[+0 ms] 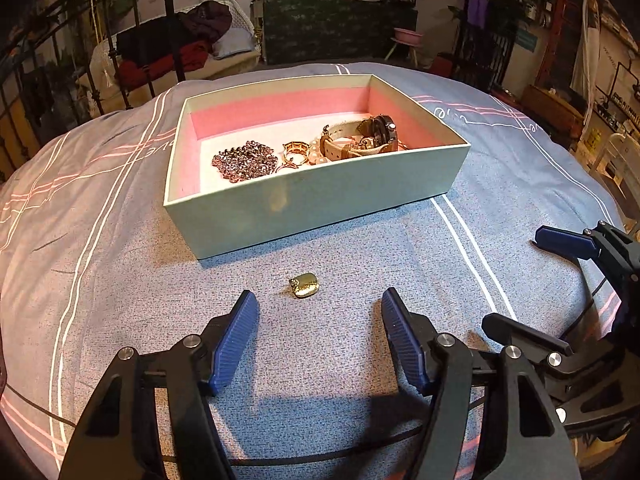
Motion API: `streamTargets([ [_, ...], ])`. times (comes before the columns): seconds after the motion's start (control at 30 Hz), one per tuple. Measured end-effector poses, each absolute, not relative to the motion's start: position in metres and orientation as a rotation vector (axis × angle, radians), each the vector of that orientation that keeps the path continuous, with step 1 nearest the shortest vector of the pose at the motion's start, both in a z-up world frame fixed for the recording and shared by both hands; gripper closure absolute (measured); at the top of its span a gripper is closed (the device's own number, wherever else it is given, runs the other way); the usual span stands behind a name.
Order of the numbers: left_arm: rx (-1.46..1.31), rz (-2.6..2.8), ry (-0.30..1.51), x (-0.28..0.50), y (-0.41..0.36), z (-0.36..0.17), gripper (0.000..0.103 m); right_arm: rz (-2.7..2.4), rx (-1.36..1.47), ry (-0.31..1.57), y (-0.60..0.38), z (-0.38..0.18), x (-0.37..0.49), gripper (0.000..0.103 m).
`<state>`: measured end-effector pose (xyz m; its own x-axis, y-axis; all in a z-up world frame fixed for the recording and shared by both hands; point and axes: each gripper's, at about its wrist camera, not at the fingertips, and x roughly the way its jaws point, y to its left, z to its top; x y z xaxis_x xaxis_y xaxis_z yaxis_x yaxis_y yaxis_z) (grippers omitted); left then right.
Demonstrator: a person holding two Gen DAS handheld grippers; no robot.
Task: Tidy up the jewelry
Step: 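Grasp the last small gold piece with the left tool, then carry the gold piece into the box and open the left tool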
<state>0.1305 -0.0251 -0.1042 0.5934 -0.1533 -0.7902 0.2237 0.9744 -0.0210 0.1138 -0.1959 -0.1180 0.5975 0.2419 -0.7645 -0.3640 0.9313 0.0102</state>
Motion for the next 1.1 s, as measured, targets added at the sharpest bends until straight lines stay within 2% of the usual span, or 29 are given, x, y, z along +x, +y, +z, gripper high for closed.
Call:
streamTargets([
  [0.27,0.053,-0.241,0.898,0.132,-0.018,-0.103,0.075,0.37,-0.166,0.868,-0.189,-0.119,0.115,0.008],
  [0.47,0.105,-0.237,0.91,0.14,-0.026,-0.102,0.077,0.374,-0.164,0.873,-0.186,-0.12,0.117,0.008],
  [0.57,0.132,-0.236,0.915,0.141,-0.03,-0.102,0.089,0.369,-0.165,0.877,-0.184,-0.12,0.119,0.008],
  [0.63,0.144,-0.233,0.914,0.141,-0.031,-0.102,0.089,0.372,-0.17,0.88,-0.181,-0.12,0.121,0.008],
  [0.67,0.138,-0.237,0.912,0.141,-0.031,-0.1,0.089,0.384,-0.168,0.884,-0.18,-0.12,0.122,0.01],
  [0.73,0.118,-0.243,0.913,0.14,-0.03,-0.097,0.09,0.431,-0.136,0.901,-0.179,-0.12,0.125,0.046],
  [0.77,0.109,-0.245,0.911,0.14,-0.029,-0.095,0.09,0.452,-0.115,0.909,-0.179,-0.119,0.127,0.071],
  [0.8,0.107,-0.246,0.907,0.139,-0.029,-0.093,0.09,0.473,-0.104,0.913,-0.178,-0.118,0.129,0.088],
  [0.9,0.099,-0.243,0.893,0.14,-0.028,-0.083,0.09,0.486,-0.125,0.895,-0.172,-0.11,0.133,0.096],
  [1.1,0.075,-0.215,0.83,0.158,-0.026,-0.049,0.09,0.443,-0.128,0.772,-0.169,-0.064,0.16,0.096],
])
